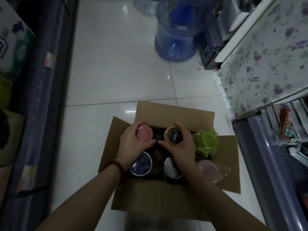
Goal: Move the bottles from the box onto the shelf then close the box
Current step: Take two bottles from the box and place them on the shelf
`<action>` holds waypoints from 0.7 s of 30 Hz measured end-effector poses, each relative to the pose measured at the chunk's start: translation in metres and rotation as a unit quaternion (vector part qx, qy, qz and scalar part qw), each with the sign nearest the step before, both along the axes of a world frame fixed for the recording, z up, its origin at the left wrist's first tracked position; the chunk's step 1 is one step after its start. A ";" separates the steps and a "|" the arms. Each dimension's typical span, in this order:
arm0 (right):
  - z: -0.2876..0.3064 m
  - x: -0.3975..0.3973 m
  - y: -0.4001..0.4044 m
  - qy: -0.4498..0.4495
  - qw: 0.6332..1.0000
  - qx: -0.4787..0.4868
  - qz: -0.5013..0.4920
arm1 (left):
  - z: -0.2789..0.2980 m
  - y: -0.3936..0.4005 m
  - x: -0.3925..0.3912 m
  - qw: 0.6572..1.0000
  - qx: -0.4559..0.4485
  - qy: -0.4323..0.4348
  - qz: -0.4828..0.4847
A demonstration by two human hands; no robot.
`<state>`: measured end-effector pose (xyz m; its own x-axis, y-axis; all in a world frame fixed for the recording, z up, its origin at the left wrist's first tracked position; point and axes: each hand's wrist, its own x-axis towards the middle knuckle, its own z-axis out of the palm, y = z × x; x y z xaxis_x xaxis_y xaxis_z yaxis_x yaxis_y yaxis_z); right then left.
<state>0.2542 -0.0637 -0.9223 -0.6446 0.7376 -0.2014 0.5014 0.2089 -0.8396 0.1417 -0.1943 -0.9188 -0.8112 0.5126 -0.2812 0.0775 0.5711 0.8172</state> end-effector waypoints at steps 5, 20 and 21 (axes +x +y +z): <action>0.030 0.001 0.008 0.013 0.999 -0.015 -0.035 | 0.030 0.003 -0.005 1.000 -0.011 -0.006 0.011; 0.302 0.006 0.045 0.045 0.997 -0.019 -0.061 | 0.307 0.036 -0.014 0.996 0.035 0.016 0.084; 0.329 0.006 0.049 0.053 0.997 -0.015 -0.062 | 0.333 0.041 -0.016 0.996 0.040 0.016 0.084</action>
